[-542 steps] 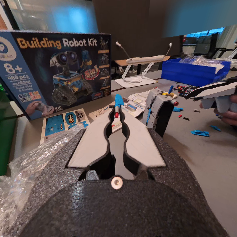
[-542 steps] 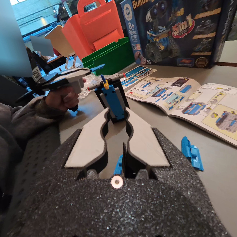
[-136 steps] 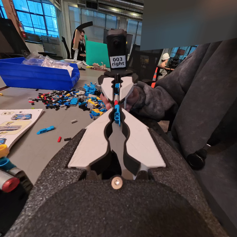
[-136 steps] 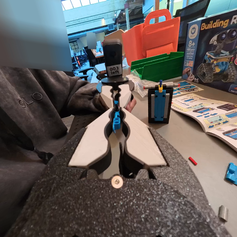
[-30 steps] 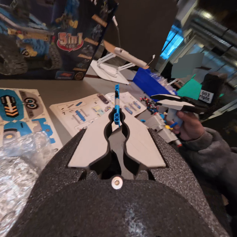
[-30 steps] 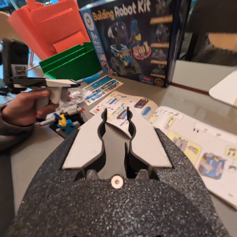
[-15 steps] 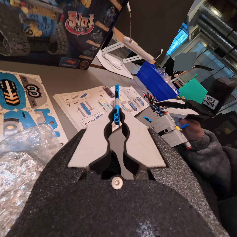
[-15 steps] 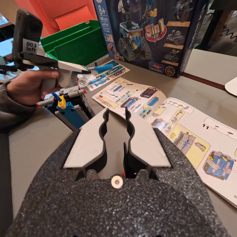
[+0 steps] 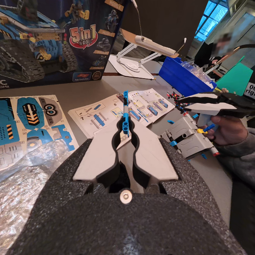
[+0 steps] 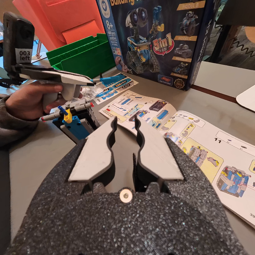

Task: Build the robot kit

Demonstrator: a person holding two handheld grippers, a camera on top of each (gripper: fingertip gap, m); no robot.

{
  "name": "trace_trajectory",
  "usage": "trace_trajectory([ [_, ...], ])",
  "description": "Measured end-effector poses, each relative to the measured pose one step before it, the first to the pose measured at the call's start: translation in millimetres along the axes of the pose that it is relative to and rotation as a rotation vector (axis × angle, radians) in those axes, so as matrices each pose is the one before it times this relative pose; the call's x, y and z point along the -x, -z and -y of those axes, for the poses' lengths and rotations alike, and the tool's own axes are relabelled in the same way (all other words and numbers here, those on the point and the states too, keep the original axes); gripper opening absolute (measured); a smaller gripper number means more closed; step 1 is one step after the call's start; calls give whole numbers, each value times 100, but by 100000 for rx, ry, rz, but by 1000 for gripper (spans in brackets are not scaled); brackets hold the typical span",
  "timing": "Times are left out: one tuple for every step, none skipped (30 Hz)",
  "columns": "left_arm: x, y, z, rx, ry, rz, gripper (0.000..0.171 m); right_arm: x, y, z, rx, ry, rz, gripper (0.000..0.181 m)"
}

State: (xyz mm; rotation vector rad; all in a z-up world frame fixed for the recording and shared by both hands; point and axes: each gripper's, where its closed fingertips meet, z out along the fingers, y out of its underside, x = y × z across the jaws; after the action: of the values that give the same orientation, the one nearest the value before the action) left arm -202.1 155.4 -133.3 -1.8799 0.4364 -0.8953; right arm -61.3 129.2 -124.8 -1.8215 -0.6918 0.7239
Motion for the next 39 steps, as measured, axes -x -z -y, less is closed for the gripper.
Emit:
trace_trajectory([
  [-43,-131,-198,670,-1822,591,6,-35,-67,-127,1025,643,-294,25],
  [134,-142,-207,312,-2642,1606,6,-171,-57,-150,1227,828,-1125,25],
  [161,-127,-232,368,-2950,1738,6,-141,-31,-104,1013,823,-1118,25],
  [10,-18,-103,-193,-2173,1066,6,-51,-49,-210,1711,-278,-632,25],
  [-241,85,53,-742,-774,-218,6,63,-66,-414,2671,-2007,-194,28],
  [-471,92,88,-369,199,-1411,6,201,-35,-446,1714,-2861,322,29],
  [-564,63,41,113,468,-1749,6,165,79,-258,-922,-2041,-358,29],
  [-533,32,27,-20,185,-1367,6,-43,147,-225,-1568,-278,-1979,26],
  [-414,20,-3,-72,-103,-790,6,-131,121,-464,934,488,-2748,26],
  [-343,54,-164,870,194,-486,6,-26,137,-619,2295,625,-2103,26],
  [-375,160,-354,2045,1608,-678,6,120,275,-545,1670,-122,-1208,28],
  [-312,377,-356,1753,3814,34,6,294,471,-478,1381,-1046,97,29],
  [-214,623,-409,1914,4965,742,6,277,654,-418,1207,-1403,99,31],
  [-220,845,-432,1995,3761,596,6,218,818,-281,-112,-812,-124,31],
  [82,1024,-641,2722,1427,2684,6,159,888,-262,-770,-32,-194,31],
  [291,1074,-869,3145,-197,4260,6,-42,867,-384,-403,221,-1114,31],
  [-149,957,-977,2385,289,1440,6,-235,839,-442,-591,47,-1969,31],
  [-667,727,-1117,2675,1825,-1861,6,-169,784,-301,-1745,-526,-1357,31],
  [-968,521,-1127,2912,2765,-3635,6,-29,673,-159,-1968,-1313,-290,30],
  [-850,346,-1017,2299,1876,-2450,6,22,499,-56,-1416,-1278,-84,29],
  [-496,250,-707,337,-740,364,6,84,323,28,-916,-374,-110,29],
  [-261,183,-510,-702,-4274,2431,6,151,206,36,-742,967,-306,29],
  [-227,20,-880,2316,-5682,2719,6,127,125,19,-1085,2088,-1024,29],
  [-396,-139,-1229,5608,-5006,1528,6,142,56,-46,-1135,2854,-1224,28],
  [-351,-177,-1153,5486,-3397,1292,6,193,-40,-87,-762,3194,-845,27],
  [-229,-151,-802,2947,-1108,1459,6,206,-120,-8,-172,2711,-335,26],
  [40,-97,-423,242,1448,2299,6,192,-122,139,-127,1864,295,26],
  [-177,-159,-672,2398,1810,241,7,147,-90,222,-974,1221,464,26],
  [-395,-233,-1040,5488,939,-1529,7,48,-72,129,-808,353,449,26],
  [-238,-252,-877,4476,3,-686,7,-77,-77,-60,376,-601,259,26],
  [55,-203,-447,1614,-755,1240,7,-172,-63,-139,713,-1141,136,26],
  [269,-56,47,-1346,-112,2416,7,-250,-13,-119,405,-1036,-257,26],
  [102,37,66,-914,-715,1310,7,-389,56,-73,174,-822,-1043,26],
  [-150,101,40,-400,-1585,138,7,-398,85,-41,77,-848,-1201,26],
  [-151,168,169,-1236,-1688,271,7,-327,97,-27,-71,-1194,-831,26],
  [24,159,154,-1154,-1565,1323,7,-225,117,11,-371,-1355,-229,26],
  [110,4,-125,754,-1956,1704,7,-255,129,36,-411,-1193,-410,26],
  [239,-144,-347,2245,-2169,2254,7,-561,158,-46,400,-832,-2060,26],
  [266,-230,-384,2425,-1778,2352,7,-860,201,-117,877,-953,-3620,25],
])
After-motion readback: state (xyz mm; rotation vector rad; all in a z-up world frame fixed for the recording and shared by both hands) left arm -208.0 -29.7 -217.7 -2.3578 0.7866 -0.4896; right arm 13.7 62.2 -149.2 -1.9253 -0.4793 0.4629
